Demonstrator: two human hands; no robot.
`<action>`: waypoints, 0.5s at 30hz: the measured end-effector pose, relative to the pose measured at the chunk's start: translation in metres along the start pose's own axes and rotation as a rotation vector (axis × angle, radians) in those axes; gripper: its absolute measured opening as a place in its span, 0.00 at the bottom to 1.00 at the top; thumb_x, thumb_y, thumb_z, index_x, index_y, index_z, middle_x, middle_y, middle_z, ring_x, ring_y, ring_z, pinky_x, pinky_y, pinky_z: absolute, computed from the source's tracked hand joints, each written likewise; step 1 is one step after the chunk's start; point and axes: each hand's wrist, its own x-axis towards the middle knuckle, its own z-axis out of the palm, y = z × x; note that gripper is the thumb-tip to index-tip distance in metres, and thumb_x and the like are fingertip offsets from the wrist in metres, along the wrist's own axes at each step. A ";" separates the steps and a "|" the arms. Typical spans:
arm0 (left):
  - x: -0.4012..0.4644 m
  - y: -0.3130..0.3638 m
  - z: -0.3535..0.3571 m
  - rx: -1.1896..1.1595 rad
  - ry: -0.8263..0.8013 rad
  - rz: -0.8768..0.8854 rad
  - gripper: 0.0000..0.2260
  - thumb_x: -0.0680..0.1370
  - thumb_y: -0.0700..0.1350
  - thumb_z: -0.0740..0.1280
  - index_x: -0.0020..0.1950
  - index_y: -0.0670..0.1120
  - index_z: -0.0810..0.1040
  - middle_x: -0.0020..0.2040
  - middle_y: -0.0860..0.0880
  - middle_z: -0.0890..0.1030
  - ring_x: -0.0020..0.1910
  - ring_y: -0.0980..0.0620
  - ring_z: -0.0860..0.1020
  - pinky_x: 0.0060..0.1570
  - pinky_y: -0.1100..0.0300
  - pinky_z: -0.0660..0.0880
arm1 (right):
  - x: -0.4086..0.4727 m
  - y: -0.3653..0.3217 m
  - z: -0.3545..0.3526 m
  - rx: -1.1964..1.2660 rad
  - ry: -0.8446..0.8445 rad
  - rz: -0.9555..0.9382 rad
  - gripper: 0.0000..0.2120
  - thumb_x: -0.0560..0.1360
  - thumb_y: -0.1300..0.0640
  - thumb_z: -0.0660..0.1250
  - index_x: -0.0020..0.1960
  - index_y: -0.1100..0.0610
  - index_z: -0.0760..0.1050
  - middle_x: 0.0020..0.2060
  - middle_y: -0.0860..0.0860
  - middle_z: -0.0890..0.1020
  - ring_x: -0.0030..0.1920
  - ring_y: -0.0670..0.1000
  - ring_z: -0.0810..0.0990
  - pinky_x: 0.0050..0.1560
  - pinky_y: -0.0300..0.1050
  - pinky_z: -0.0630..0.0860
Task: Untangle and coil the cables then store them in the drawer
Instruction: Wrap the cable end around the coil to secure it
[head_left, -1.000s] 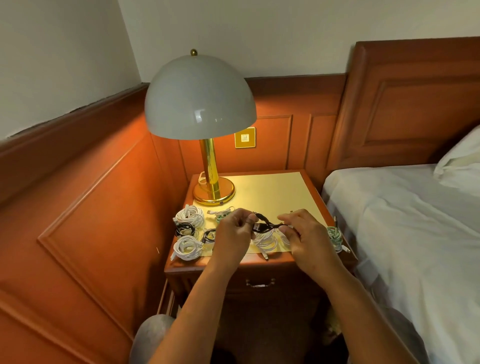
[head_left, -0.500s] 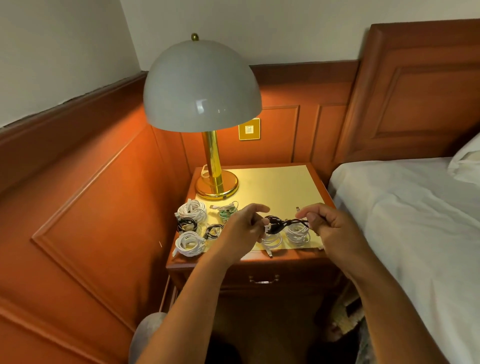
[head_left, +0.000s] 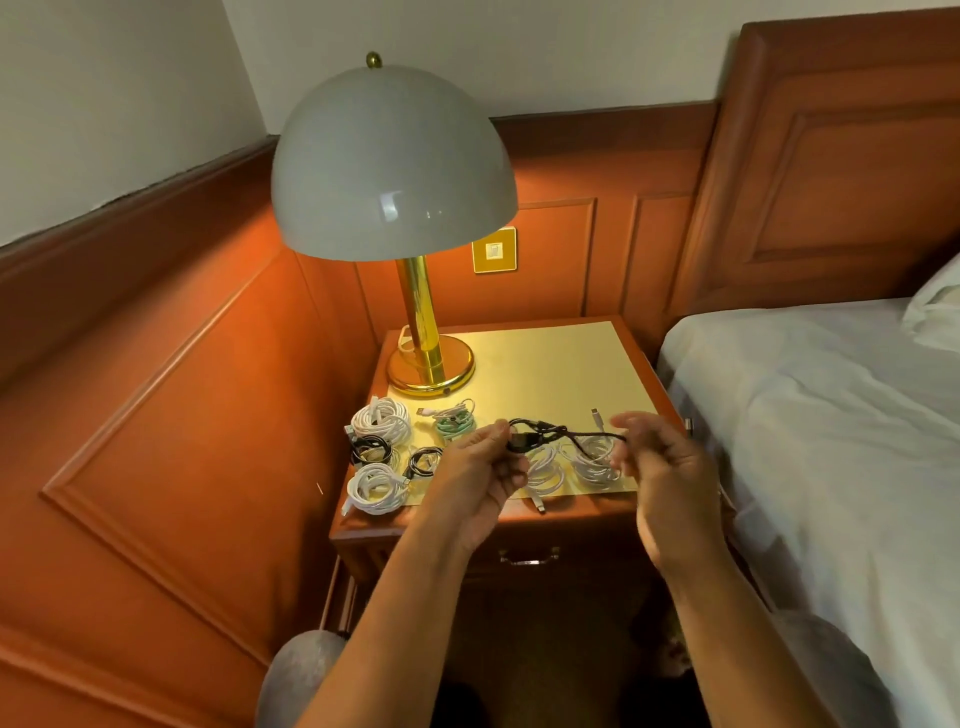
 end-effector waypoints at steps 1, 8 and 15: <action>0.000 0.000 -0.002 0.015 0.045 0.026 0.09 0.82 0.40 0.60 0.44 0.40 0.76 0.32 0.46 0.78 0.28 0.53 0.75 0.27 0.63 0.73 | 0.001 -0.001 -0.002 0.167 0.055 0.053 0.14 0.81 0.64 0.59 0.45 0.54 0.81 0.37 0.48 0.81 0.39 0.48 0.78 0.44 0.41 0.76; -0.004 0.005 0.004 0.122 0.060 0.099 0.10 0.83 0.41 0.58 0.44 0.42 0.75 0.37 0.47 0.77 0.26 0.55 0.69 0.26 0.63 0.66 | -0.008 -0.013 -0.003 -0.419 -0.392 -0.066 0.09 0.77 0.58 0.68 0.41 0.46 0.82 0.40 0.41 0.84 0.43 0.36 0.78 0.43 0.29 0.69; 0.006 0.014 -0.009 0.431 0.235 0.157 0.13 0.84 0.43 0.57 0.42 0.44 0.75 0.32 0.50 0.70 0.28 0.55 0.65 0.29 0.62 0.63 | -0.004 -0.054 -0.037 -0.428 -1.004 -0.085 0.08 0.74 0.48 0.68 0.38 0.46 0.82 0.36 0.48 0.76 0.41 0.47 0.75 0.48 0.37 0.70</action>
